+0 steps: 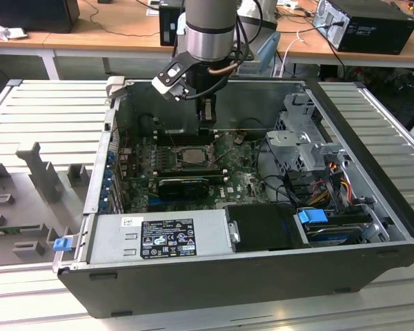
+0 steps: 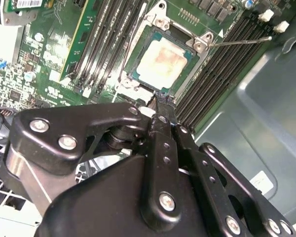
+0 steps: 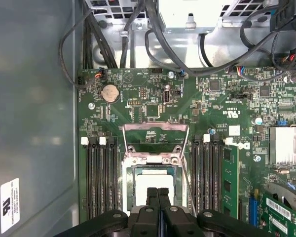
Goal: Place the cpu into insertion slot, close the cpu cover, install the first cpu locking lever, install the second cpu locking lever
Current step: 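Close the cpu cover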
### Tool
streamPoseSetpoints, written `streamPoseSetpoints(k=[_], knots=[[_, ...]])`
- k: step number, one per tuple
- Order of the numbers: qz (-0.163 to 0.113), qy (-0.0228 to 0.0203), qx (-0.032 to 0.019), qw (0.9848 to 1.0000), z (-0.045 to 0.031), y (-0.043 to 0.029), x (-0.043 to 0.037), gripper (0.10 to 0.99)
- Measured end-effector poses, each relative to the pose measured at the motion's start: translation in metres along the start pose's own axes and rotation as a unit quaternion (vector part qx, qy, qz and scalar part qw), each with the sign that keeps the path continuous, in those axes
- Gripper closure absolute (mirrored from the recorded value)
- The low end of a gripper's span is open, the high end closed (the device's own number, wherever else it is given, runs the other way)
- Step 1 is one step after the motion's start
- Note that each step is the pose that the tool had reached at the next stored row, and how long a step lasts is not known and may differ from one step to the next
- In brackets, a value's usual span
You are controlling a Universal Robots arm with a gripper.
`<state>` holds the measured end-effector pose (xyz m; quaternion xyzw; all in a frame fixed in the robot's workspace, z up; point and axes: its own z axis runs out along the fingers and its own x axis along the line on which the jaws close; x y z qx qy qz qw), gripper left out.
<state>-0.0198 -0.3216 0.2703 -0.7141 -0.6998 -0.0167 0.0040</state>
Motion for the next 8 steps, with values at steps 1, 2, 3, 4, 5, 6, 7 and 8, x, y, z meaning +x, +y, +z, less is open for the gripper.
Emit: streamPoseSetpoints(k=[1,2,3,4,5,6,7,8], knots=[[0.0,0.0,0.0,1.0,-0.0002,0.0006,0.0,0.98],[0.0,-0.0001,0.0,1.0,-0.0032,0.0007,0.0001,0.98],[0.0,0.0,0.0,1.0,-0.0052,0.0007,0.0002,0.98],[0.0,0.0,0.0,1.0,-0.0077,0.0008,0.0002,0.98],[0.0,-0.0001,0.0,1.0,-0.0097,0.0008,0.0003,0.98],[0.0,0.0,0.0,1.0,-0.0105,0.0011,0.0003,0.98],[0.0,0.0002,-0.0001,1.0,-0.0107,0.0019,0.0004,0.98],[0.0,0.0,0.0,1.0,-0.011,0.0027,0.0004,0.98]])
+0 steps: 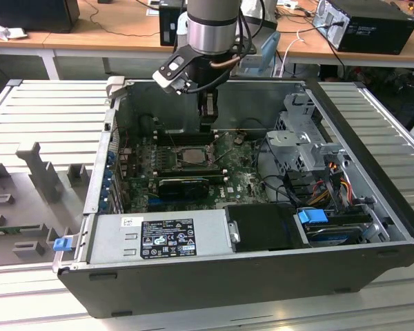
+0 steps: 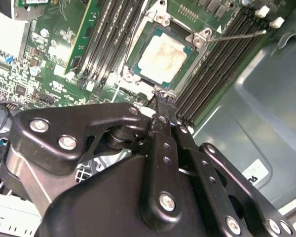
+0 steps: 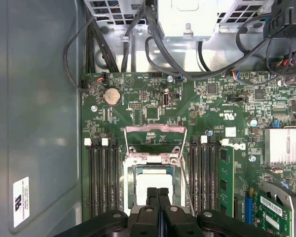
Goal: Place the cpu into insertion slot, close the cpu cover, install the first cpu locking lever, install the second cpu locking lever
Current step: 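Close the cpu cover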
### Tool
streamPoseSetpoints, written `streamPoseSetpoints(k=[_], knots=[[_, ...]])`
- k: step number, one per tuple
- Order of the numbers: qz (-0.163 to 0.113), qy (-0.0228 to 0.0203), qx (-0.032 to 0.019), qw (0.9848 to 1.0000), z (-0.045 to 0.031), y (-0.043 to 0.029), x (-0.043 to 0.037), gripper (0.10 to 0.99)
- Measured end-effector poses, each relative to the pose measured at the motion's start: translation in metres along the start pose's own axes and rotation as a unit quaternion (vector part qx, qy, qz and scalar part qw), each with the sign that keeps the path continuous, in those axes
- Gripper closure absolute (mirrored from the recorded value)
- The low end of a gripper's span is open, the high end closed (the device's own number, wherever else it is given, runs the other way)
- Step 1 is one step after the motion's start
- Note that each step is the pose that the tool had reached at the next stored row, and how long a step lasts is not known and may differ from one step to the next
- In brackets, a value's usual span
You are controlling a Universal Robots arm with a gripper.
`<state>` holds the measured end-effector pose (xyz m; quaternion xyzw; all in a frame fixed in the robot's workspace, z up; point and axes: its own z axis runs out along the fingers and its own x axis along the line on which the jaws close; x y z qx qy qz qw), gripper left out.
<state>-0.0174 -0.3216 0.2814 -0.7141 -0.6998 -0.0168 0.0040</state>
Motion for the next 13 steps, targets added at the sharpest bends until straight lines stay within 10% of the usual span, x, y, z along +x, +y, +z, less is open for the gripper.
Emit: streamPoseSetpoints(k=[13], knots=[[0.0,-0.0001,0.0,1.0,-0.014,0.005,0.001,0.98]])
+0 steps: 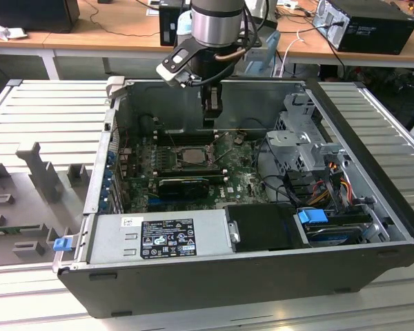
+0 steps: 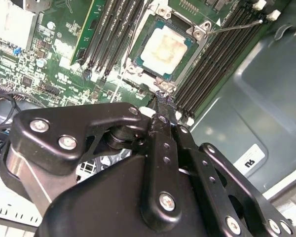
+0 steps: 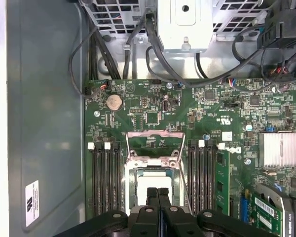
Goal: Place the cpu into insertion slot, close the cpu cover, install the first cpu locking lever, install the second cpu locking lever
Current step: 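Close the cpu cover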
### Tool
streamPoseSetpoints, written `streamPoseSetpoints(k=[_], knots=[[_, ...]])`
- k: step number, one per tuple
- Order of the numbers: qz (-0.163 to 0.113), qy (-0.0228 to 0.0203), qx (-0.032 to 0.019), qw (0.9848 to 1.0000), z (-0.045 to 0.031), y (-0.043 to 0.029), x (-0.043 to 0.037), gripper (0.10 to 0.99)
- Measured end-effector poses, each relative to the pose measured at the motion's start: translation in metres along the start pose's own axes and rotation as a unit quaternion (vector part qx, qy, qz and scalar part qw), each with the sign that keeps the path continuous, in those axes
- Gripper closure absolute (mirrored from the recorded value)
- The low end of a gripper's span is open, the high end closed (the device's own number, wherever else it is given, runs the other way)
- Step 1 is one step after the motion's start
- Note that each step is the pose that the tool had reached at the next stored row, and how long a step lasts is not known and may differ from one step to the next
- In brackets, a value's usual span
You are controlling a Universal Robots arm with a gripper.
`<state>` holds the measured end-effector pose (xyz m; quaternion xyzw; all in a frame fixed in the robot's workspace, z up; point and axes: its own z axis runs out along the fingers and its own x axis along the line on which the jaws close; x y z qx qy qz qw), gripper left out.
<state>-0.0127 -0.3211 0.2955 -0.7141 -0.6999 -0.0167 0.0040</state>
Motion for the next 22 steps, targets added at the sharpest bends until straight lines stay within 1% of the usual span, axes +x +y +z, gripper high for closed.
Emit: streamPoseSetpoints(k=[1,3,4,7,10,12,13,15,20,22], knots=[[0.0,0.0,0.0,1.0,-0.001,0.0005,0.0001,0.98],[0.0,0.0001,0.0,1.0,-0.0021,0.0041,0.0002,0.98],[0.0,0.0,0.0001,1.0,-0.0022,0.0087,0.0003,0.98],[0.0,0.0,0.0003,1.0,-0.0019,0.018,0.0005,0.98],[0.0,0.0,0.0005,1.0,-0.0004,0.0301,0.0009,0.98],[0.0,0.0,0.0005,1.0,0.0005,0.0399,0.0012,0.98],[0.0,0.0001,0.0005,1.0,0.0009,0.046,0.0015,0.98],[0.0,0.0001,0.0007,1.0,0.0012,0.0541,0.0018,0.98],[0.0,0.0,0.001,1.0,0.002,0.0641,0.0022,0.98],[0.0,-0.0001,0.0011,1.0,0.0023,0.0653,0.0022,0.98]])
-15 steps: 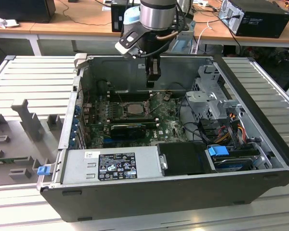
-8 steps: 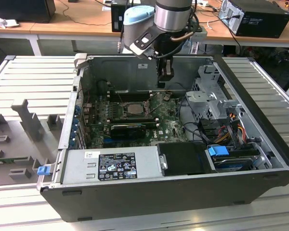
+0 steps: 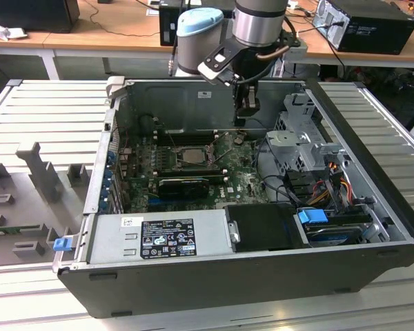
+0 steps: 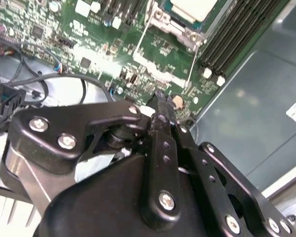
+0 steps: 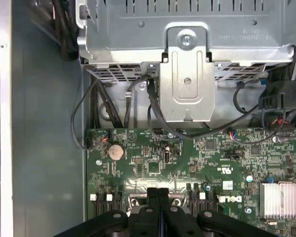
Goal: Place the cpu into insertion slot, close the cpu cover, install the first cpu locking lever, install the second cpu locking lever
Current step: 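Close the cpu cover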
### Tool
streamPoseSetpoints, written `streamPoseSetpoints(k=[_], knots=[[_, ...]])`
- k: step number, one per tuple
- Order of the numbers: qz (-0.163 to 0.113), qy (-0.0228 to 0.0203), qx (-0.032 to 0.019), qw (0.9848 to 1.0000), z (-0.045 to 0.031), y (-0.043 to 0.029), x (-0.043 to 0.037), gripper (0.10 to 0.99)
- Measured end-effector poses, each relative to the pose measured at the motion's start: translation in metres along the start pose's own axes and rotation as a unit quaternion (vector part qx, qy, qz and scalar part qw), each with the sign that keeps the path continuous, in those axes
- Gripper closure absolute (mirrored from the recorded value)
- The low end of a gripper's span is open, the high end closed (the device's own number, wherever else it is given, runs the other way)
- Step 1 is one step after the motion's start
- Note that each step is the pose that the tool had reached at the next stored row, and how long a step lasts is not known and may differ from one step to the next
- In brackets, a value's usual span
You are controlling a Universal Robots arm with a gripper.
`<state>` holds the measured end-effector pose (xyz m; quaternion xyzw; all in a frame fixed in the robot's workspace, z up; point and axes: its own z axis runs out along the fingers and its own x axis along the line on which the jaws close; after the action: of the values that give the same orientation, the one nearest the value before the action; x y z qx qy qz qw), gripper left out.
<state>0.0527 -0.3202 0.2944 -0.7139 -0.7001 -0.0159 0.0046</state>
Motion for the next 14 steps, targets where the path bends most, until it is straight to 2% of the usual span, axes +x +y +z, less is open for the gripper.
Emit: streamPoseSetpoints(k=[8,11,14], knots=[[0.0,0.0002,0.0005,1.0,0.0046,0.0069,0.0,0.98],[-0.002,-0.0003,0.0006,1.0,0.0122,0.012,-0.0001,0.98],[-0.003,-0.0003,0.0006,1.0,0.0196,0.0121,-0.0003,0.98]])
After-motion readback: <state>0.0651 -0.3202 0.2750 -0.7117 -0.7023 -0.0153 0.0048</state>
